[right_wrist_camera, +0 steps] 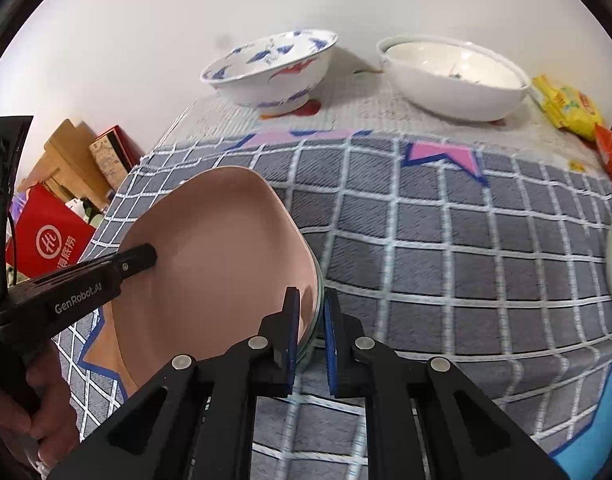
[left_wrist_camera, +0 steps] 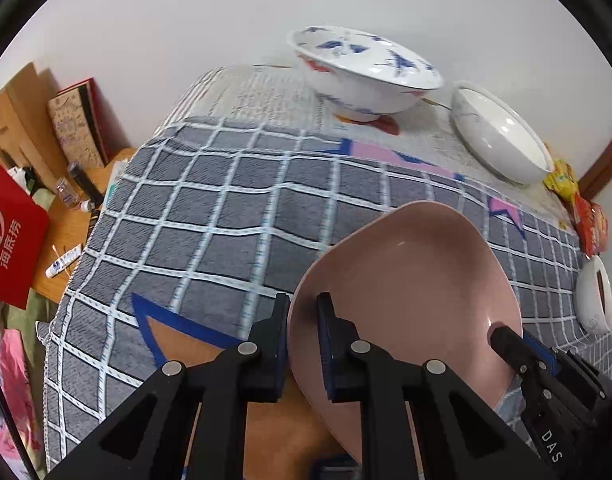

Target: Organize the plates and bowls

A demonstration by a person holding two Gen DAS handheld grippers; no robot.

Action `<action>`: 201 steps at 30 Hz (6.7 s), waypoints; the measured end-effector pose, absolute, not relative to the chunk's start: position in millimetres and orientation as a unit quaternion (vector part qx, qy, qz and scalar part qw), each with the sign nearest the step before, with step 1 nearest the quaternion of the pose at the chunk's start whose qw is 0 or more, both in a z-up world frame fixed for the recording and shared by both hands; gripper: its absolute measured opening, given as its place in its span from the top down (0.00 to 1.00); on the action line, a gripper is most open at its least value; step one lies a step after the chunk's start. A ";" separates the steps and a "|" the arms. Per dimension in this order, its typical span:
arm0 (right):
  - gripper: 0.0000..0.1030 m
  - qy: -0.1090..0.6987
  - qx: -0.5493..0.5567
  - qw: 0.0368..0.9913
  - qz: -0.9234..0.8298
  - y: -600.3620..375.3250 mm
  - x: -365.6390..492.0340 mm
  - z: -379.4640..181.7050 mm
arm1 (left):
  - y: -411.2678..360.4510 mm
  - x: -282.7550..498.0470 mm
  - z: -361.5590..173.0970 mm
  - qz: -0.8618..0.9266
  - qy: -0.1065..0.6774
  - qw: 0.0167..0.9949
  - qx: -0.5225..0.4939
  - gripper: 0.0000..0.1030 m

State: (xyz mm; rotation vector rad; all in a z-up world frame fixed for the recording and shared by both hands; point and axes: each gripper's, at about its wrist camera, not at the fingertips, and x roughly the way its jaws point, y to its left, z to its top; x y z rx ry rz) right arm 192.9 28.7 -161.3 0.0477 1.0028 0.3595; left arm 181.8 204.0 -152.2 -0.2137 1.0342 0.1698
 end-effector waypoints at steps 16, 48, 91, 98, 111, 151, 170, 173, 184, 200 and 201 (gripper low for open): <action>0.90 0.472 0.072 0.875 0.087 -104.0 191.6 -145.5 | 75.1 212.9 -141.2 0.005 0.493 0.868 -0.055 0.87; 0.57 0.393 0.034 0.918 0.023 -237.4 127.7 -79.0 | -28.0 187.9 -82.6 -0.008 0.464 0.886 0.009 0.61; 0.69 0.495 0.108 0.862 0.013 -320.9 243.6 -167.9 | -151.4 272.2 -153.1 -0.066 0.527 0.847 0.026 0.56; 0.69 0.499 0.093 0.862 0.002 -319.4 248.9 -172.0 | -154.3 278.5 -160.6 -0.062 0.531 0.845 0.031 0.56; 0.84 0.497 0.091 0.863 0.006 -309.1 254.2 -174.6 | -156.7 284.3 -168.9 -0.080 0.540 0.837 0.013 0.67; 0.91 0.473 0.161 0.866 0.000 -312.6 203.3 -125.8 | -154.4 233.4 -114.8 -0.131 0.513 0.848 0.000 0.88; 0.92 0.438 0.155 0.885 0.011 -289.9 168.1 -75.7 | -126.7 195.9 -71.1 -0.124 0.483 0.867 0.004 0.89; 0.92 0.436 0.153 0.887 0.013 -286.1 165.1 -74.1 | -123.1 192.9 -69.9 -0.122 0.483 0.867 0.002 0.89; 0.92 0.432 0.153 0.889 0.019 -279.5 162.3 -68.3 | -116.9 187.8 -62.8 -0.114 0.476 0.872 0.003 0.89; 0.92 0.439 0.157 0.884 0.028 -268.0 166.0 -75.3 | -105.6 188.8 -65.1 -0.105 0.480 0.871 -0.001 0.89; 0.92 0.439 0.157 0.884 0.028 -266.9 166.3 -75.6 | -104.8 188.7 -65.5 -0.104 0.480 0.871 -0.002 0.89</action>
